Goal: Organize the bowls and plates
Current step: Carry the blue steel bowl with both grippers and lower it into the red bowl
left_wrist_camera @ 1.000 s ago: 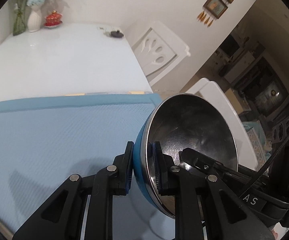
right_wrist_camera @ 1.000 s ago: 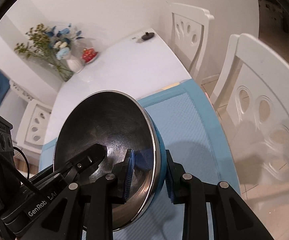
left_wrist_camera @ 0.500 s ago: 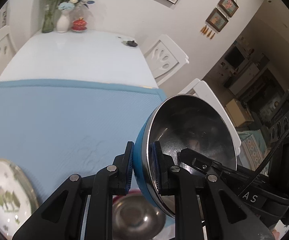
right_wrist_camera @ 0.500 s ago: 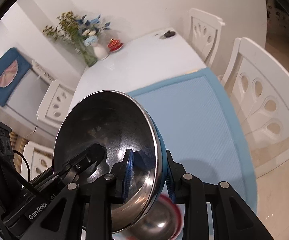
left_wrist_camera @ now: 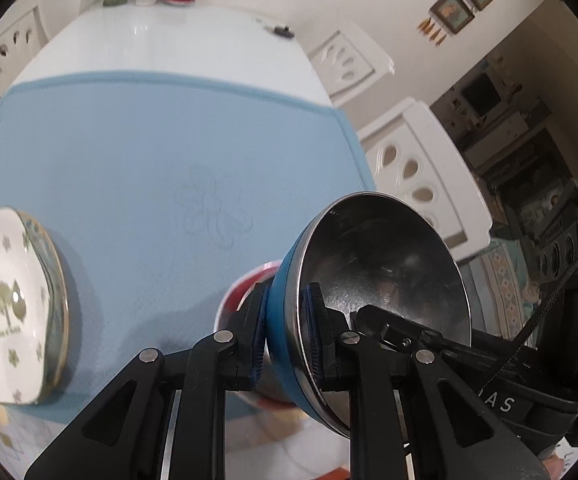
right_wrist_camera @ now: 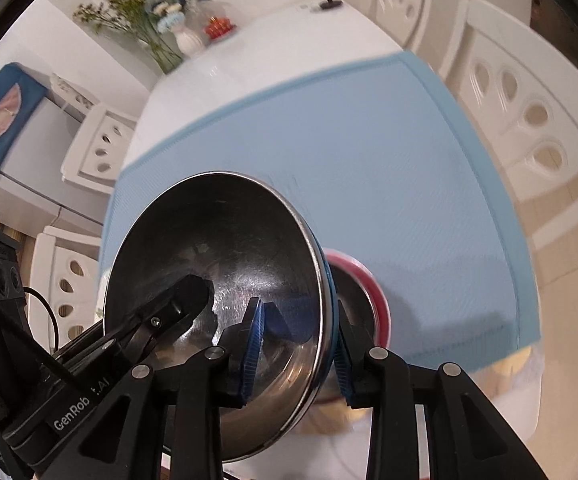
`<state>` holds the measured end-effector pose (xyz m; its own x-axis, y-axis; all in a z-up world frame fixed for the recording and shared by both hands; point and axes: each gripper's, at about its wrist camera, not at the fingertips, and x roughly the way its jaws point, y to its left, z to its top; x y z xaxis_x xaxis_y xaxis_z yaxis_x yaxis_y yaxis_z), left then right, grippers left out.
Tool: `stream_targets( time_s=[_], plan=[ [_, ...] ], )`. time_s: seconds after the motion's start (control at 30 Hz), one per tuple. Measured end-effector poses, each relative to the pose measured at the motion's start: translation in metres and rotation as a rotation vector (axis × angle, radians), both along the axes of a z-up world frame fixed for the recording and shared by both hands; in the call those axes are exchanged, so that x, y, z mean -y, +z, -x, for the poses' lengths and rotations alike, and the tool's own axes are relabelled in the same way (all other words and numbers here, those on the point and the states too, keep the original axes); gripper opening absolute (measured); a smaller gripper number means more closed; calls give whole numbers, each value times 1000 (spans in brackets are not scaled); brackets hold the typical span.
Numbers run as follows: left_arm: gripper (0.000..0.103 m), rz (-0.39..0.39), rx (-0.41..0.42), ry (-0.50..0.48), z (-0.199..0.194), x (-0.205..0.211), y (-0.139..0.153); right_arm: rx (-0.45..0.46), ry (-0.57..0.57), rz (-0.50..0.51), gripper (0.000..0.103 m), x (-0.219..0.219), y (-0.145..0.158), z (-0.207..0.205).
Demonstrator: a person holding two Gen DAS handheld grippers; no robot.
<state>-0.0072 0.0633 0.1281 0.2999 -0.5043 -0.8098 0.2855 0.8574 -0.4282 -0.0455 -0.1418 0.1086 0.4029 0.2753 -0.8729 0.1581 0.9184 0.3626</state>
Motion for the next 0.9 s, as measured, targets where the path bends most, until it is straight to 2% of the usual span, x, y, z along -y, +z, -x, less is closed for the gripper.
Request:
stream_targets(
  time_s=[0.2, 0.4, 0.6, 0.77, 0.9],
  plan=[
    [15, -13, -55, -24, 7, 5, -22, -82, -26, -13, 32, 5, -24, 6],
    [15, -41, -62, -52, 14, 7, -30, -139, -39, -28, 34, 12, -41, 7],
    [15, -51, -73, -64, 10, 8, -34, -152, -38, -28, 34, 11, -44, 5],
    [17, -140, -20, -66, 8, 9, -31, -144, -35, -32, 34, 11, -44, 2],
    [17, -103, -21, -34, 1, -9, -27, -133, -53, 10, 34, 22, -44, 0]
  ],
)
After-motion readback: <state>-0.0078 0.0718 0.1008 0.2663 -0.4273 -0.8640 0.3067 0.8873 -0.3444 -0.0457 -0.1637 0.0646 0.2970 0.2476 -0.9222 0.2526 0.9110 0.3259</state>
